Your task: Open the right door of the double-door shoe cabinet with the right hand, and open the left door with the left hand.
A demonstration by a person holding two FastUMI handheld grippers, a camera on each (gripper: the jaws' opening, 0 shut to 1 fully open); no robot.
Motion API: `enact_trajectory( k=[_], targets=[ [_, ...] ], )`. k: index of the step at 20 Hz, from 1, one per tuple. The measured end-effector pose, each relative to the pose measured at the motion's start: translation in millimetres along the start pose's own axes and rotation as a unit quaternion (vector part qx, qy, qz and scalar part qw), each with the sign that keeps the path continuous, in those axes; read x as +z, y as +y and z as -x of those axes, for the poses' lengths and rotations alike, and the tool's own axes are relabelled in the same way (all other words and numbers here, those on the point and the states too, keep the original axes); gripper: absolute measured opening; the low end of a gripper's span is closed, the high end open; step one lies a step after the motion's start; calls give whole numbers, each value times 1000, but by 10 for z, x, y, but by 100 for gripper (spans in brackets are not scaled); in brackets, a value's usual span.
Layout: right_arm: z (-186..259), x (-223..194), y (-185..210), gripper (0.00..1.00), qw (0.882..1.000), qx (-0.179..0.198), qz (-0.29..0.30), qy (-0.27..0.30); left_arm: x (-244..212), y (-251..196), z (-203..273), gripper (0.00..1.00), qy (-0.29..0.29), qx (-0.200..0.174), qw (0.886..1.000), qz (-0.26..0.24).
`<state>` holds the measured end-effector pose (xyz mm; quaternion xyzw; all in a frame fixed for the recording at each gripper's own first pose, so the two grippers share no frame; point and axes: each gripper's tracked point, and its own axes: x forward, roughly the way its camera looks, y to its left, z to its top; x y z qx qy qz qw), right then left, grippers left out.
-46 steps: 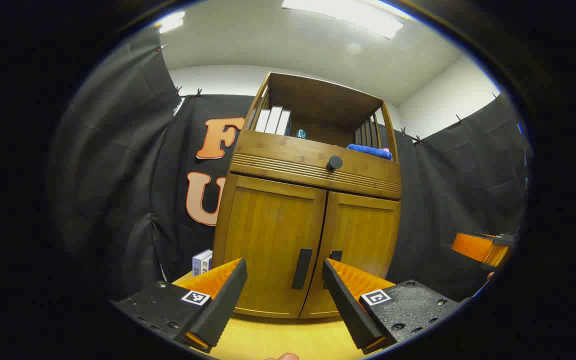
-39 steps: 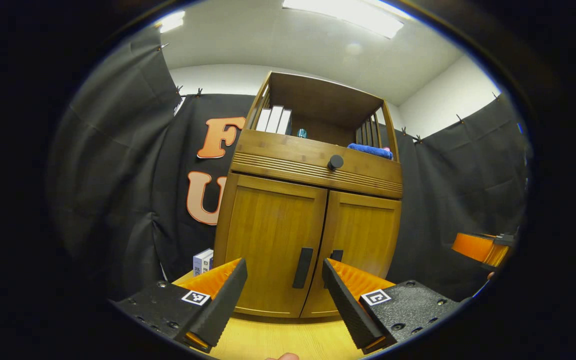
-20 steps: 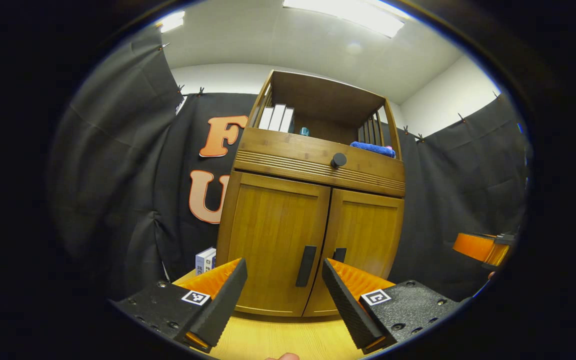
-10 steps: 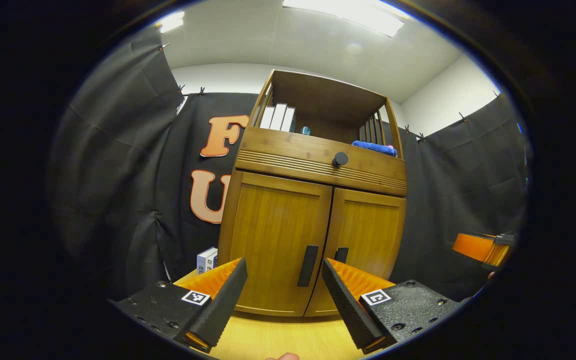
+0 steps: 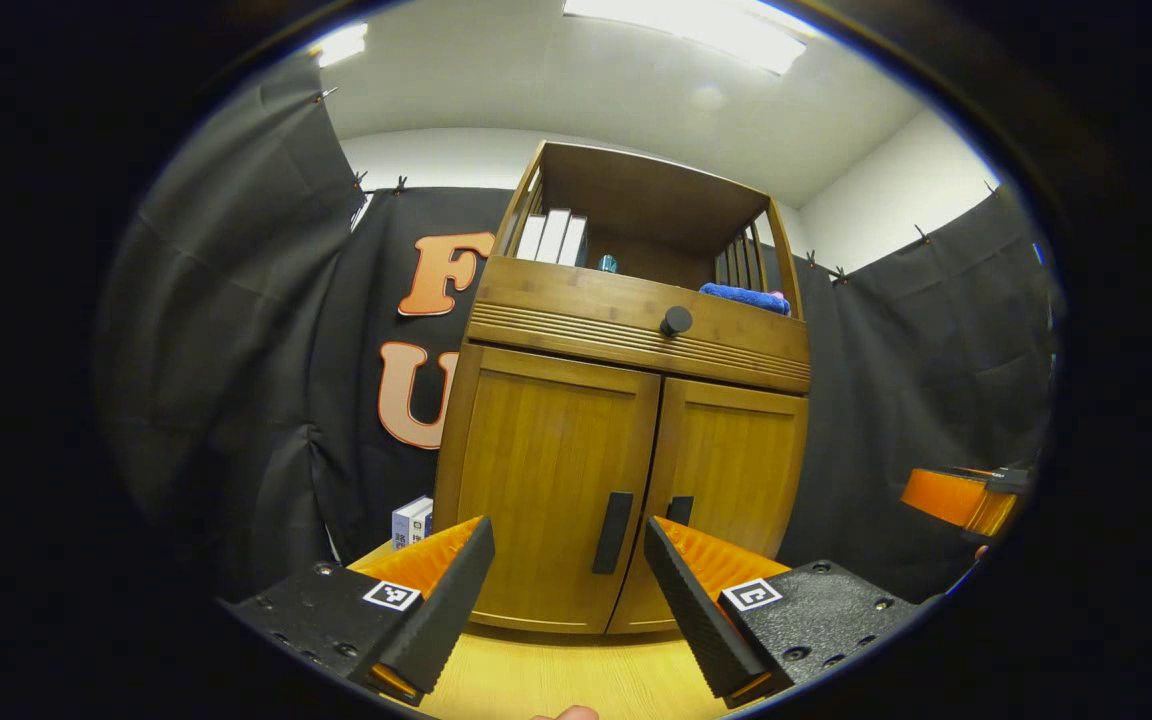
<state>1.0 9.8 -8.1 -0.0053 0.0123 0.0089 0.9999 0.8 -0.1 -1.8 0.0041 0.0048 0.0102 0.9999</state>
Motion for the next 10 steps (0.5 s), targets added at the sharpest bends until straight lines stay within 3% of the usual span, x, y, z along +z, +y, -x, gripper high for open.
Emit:
enact_trajectory(
  k=[10],
  targets=[
    [36,6,-10,99,1000,-2,1,0,7,5,0,95,-1,-1,1000,1]
  ],
)
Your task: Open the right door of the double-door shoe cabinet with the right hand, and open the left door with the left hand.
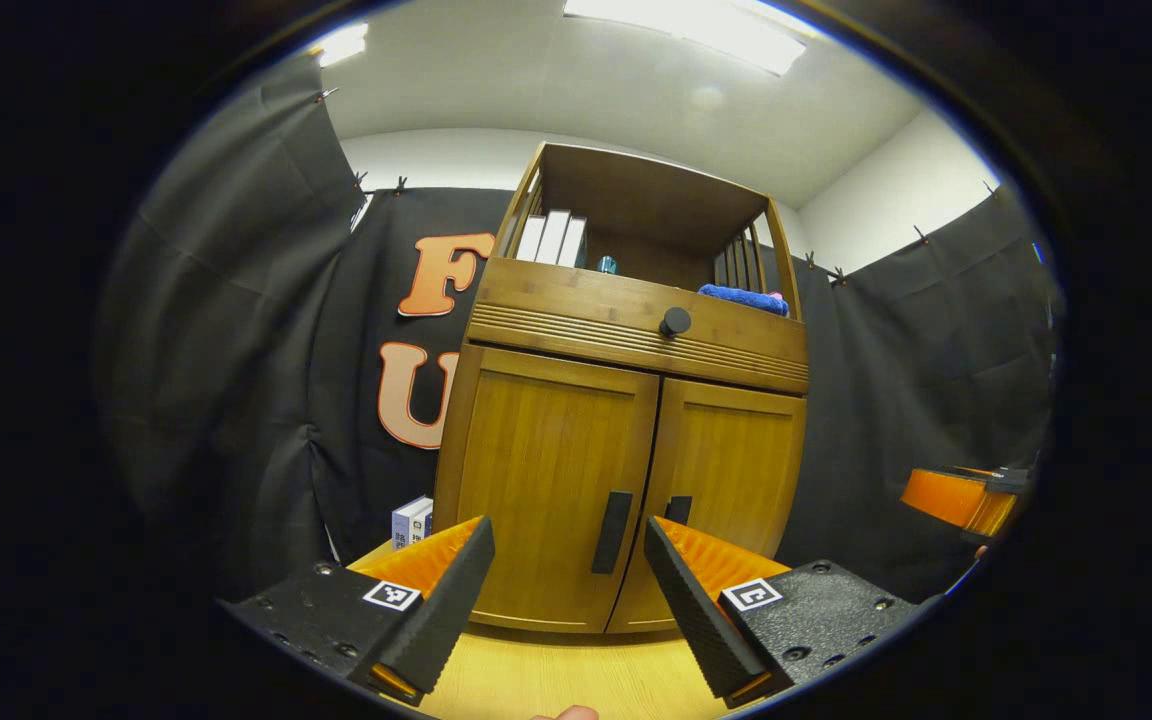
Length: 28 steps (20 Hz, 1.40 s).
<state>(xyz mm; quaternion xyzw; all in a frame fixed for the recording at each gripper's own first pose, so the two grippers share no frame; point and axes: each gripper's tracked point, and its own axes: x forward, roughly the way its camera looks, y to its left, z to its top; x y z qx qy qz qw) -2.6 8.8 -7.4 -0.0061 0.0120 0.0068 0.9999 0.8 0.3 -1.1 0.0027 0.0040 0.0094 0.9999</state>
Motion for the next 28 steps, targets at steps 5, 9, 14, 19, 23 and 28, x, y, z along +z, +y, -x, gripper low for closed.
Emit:
enact_trajectory(
  k=[5,9,14,19,23,28],
  targets=[
    [11,-2,-4,99,1000,-2,2,-1,-11,-1,-1,95,0,1,1000,1],
    [16,-17,-3,100,1000,-2,0,2,-2,2,1,95,-1,3,1000,2],
    [10,-5,10,100,1000,0,3,-1,0,5,5,95,-1,5,1000,3],
    [14,-12,-5,100,1000,-2,2,1,3,8,-1,95,-2,5,1000,1],
    [24,-11,-5,100,1000,-3,2,1,0,4,1,95,0,5,1000,2],
    [28,-3,6,100,1000,-2,4,0,9,5,4,95,-2,5,1000,2]
  ],
)
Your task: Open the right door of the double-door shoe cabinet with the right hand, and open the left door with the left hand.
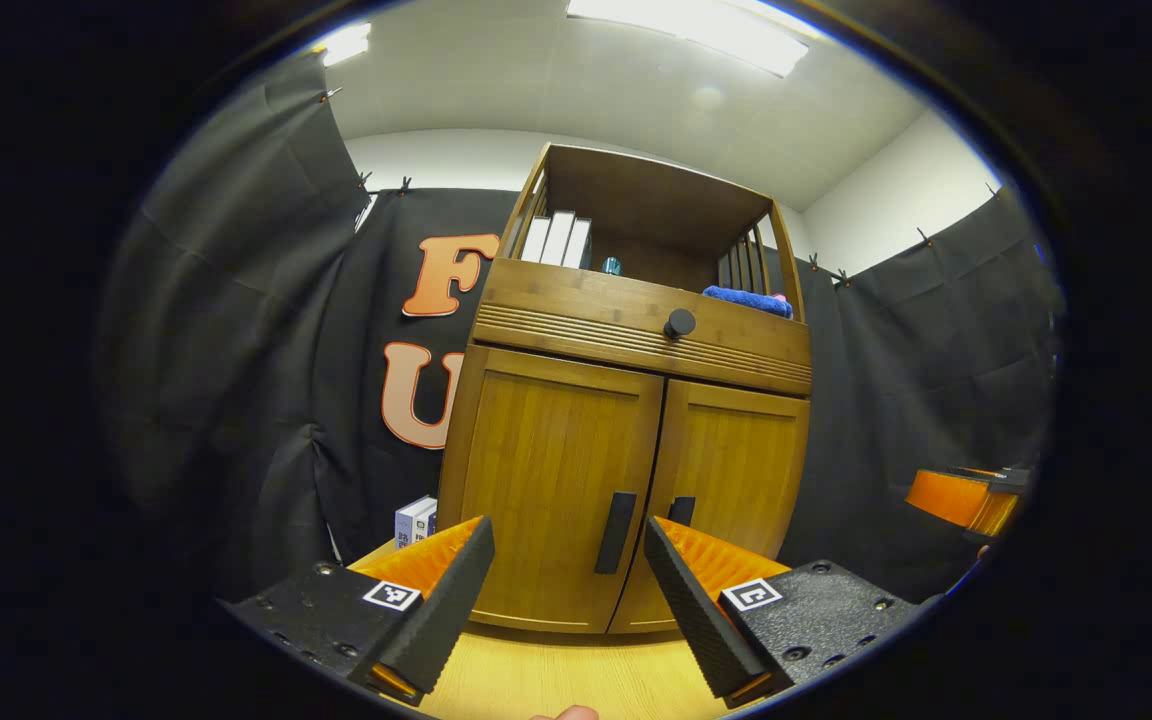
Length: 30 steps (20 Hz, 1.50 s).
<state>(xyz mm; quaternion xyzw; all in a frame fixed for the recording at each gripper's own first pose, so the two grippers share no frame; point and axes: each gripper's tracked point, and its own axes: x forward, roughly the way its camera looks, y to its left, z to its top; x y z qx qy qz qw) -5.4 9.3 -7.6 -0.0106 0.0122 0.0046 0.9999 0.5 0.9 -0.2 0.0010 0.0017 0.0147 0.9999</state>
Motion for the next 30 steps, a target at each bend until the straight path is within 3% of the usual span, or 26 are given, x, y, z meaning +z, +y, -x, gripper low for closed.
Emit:
enact_trajectory(
  k=[7,8,9,10,12,13,14,15,18,22,23,24,25,27,28,29,30],
  targets=[
    [-53,-10,16,100,1000,2,6,-6,-2,1,-8,92,0,0,1000,0],
    [-108,-26,0,92,1000,2,8,-9,-1,1,-4,95,1,0,1000,-1],
    [-199,-58,-25,93,1000,1,12,-13,-4,1,-4,95,1,1,1000,-2],
    [-318,-119,-65,100,1000,-1,18,-11,-8,1,-1,95,1,1,1000,-5],
    [-609,-360,-90,99,1000,3,11,8,-5,14,1,95,0,5,1000,-11],
    [-783,-493,-45,93,1000,12,-1,20,-3,23,-3,95,0,8,1000,-14],
    [-951,-614,18,93,999,23,-11,27,-3,44,6,95,-1,12,1000,-18],
    [-1135,-704,78,99,999,31,-20,35,-6,66,18,95,-1,17,1000,-21],
    [-1675,-870,338,99,997,56,-27,35,-68,182,171,95,2,27,999,-24],
    [-2292,-1134,686,98,996,72,-4,49,-103,285,268,95,5,41,999,-26],
    [-2419,-1226,767,89,995,73,-2,61,-98,319,288,95,4,45,999,-26],
    [-2494,-1324,848,98,994,76,-5,74,-97,364,301,95,4,51,998,-26],
    [-2509,-1376,878,98,994,79,-8,79,-115,408,324,95,5,56,998,-26],
    [-2575,-1455,837,97,995,62,-3,74,-122,510,348,95,7,68,997,-26],
    [-2640,-1497,802,89,996,49,1,73,-129,552,354,95,9,73,997,-25],
    [-2727,-1541,793,97,996,41,0,77,-131,589,361,95,10,76,997,-25],
    [-2800,-1610,774,89,996,40,-3,84,-127,622,361,95,11,80,996,-27]
  ],
)
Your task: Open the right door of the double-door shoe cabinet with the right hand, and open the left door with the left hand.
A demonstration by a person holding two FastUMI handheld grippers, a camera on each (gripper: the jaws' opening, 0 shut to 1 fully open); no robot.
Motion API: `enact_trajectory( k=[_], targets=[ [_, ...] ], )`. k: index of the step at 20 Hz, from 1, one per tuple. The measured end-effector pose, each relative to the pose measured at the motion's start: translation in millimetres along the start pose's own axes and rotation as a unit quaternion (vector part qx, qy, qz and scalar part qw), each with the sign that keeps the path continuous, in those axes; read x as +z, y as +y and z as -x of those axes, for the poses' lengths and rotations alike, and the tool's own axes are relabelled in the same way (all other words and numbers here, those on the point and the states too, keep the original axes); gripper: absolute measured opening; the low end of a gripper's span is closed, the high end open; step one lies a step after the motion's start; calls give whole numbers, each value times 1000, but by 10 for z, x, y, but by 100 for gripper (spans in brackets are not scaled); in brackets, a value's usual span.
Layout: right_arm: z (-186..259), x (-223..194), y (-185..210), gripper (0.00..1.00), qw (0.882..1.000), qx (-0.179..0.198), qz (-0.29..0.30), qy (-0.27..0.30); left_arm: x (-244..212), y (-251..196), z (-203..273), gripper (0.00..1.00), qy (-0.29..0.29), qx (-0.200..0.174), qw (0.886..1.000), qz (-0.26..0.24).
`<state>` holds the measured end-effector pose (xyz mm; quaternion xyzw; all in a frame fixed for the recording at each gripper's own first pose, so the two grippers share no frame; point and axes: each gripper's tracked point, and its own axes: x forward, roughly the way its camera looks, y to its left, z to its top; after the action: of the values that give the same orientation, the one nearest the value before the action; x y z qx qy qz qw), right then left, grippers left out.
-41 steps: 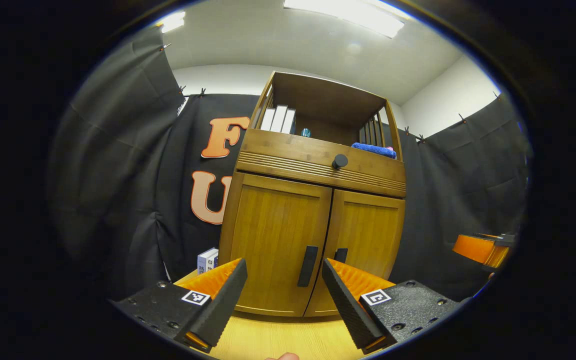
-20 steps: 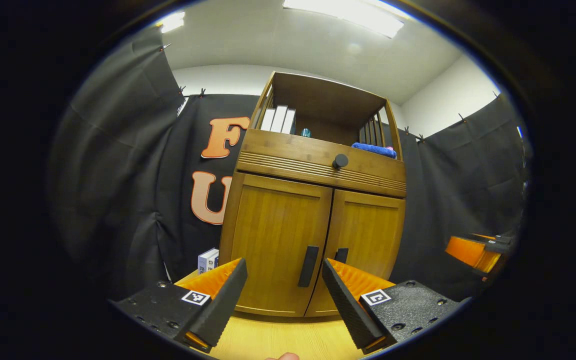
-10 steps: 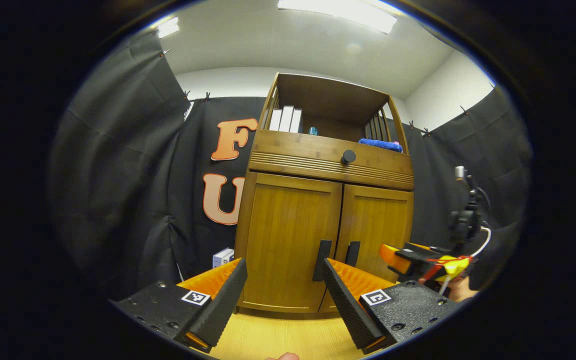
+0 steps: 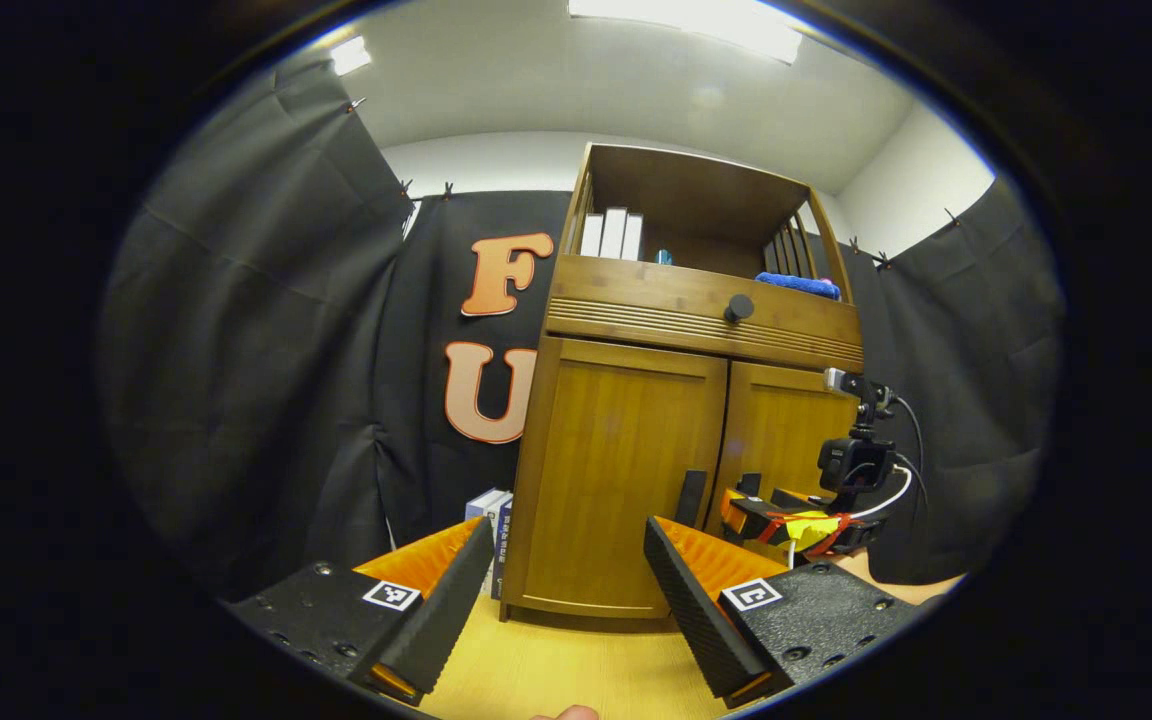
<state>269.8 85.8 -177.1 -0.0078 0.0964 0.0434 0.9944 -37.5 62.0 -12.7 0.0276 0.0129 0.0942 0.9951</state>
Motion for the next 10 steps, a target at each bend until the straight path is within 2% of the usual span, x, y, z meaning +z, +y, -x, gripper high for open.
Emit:
enact_trajectory(
  k=[1,2,3,4,5,6,7,8,10],
  targets=[
    [-58,-58,-35,89,1000,-3,-2,9,8,29,13,95,-2,2,1000,-2],
    [-99,-94,-75,93,1000,-10,-1,16,19,58,23,95,-4,4,1000,-4],
    [-158,-146,-83,83,1000,-9,-4,23,31,80,8,92,-6,5,1000,-6],
    [-173,-140,-65,80,1000,-2,-8,21,35,105,4,95,-7,7,1000,-7],
    [-159,-154,-47,70,1000,-1,-6,20,34,119,15,95,-8,8,1000,-7],
    [-158,-177,-41,80,1000,1,-2,22,36,118,0,95,-8,8,1000,-6],
    [-169,-180,34,66,999,20,-7,26,24,107,-17,95,-7,6,1000,-5],
    [-195,-270,84,65,999,33,-7,41,14,93,-12,95,-6,3,1000,-5],
    [-141,-270,94,43,998,36,2,43,26,50,-23,95,-8,-3,1000,-7]
  ],
)
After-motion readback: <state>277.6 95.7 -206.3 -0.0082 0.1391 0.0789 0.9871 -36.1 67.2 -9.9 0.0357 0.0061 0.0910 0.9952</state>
